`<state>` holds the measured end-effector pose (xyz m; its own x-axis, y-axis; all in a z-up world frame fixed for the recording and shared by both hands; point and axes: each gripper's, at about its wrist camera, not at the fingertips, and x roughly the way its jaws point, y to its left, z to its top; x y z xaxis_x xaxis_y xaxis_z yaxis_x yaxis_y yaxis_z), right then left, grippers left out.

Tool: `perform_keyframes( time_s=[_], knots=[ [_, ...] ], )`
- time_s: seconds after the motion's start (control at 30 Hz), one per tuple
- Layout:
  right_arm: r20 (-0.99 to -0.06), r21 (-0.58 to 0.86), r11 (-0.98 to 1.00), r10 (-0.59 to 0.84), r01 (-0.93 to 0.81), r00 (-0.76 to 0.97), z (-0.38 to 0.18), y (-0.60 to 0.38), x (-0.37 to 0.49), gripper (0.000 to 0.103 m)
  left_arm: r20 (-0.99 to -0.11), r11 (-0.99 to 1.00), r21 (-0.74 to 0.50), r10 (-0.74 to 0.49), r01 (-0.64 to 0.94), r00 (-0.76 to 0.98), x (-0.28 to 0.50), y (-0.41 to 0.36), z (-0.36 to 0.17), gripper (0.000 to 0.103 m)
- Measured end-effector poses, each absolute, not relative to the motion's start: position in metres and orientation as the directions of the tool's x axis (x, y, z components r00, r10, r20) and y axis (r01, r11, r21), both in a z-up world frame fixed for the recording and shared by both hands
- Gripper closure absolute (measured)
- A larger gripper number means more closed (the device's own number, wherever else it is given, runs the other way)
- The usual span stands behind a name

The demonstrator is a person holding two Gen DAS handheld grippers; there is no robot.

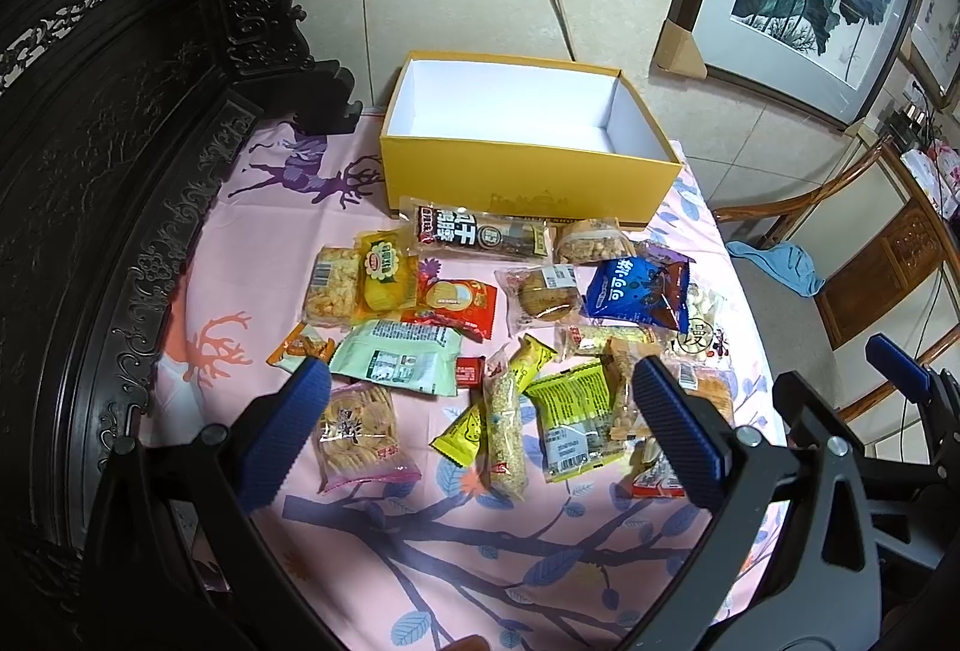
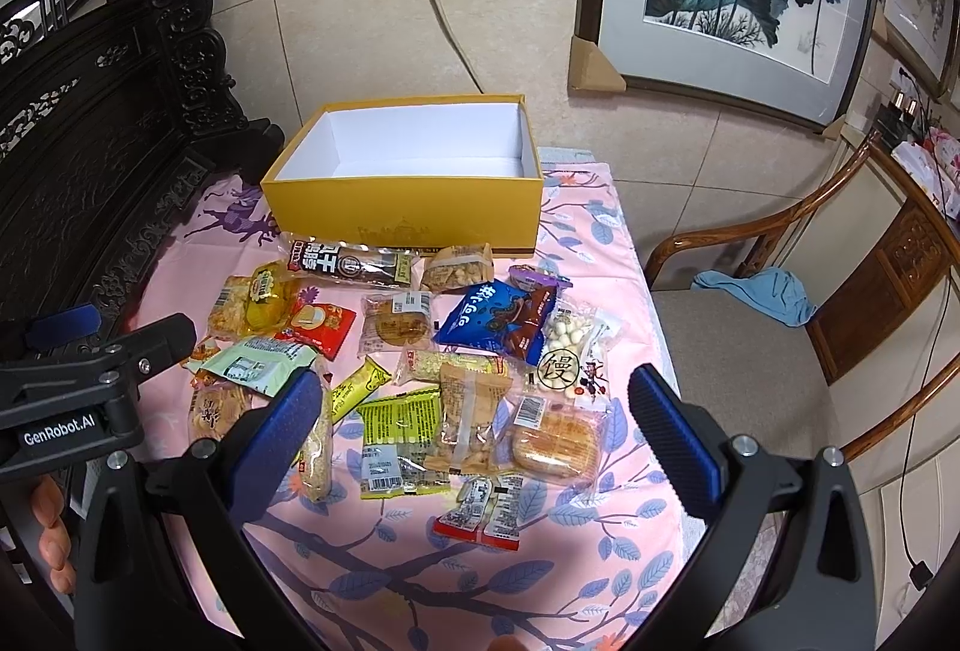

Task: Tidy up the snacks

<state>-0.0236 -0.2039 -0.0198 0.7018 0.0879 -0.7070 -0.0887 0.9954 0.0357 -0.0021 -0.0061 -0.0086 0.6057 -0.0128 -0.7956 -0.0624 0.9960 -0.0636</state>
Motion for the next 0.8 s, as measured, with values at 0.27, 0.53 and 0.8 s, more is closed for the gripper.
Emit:
perform_keyframes(
  time_s=[0.27, 0.53, 0.8],
  knots=[
    [-0.707, 0.036, 0.995, 0.088, -0.089, 0.701, -0.0208, -0.2033, -0.0239, 0.001, -0.796, 0.996, -0.064, -0.013, -0.063, 0.605, -0.0018, -0.006, -0.0088, 0.002],
    [-0.709, 0.035, 0.995, 0.087, -0.089, 0.7, -0.021, -0.2028, -0.0235, 0.001, -0.797, 0.996, -0.064, -0.014, -0.062, 0.604, -0.0017, -0.0058, -0.0091, 0.002],
    [-0.709, 0.034, 0.996, 0.087, -0.088, 0.7, -0.0209, -0.202, -0.0234, 0.001, -0.798, 0.996, -0.065, -0.015, -0.062, 0.602, -0.0008, -0.005, -0.0086, 0.002]
  ],
)
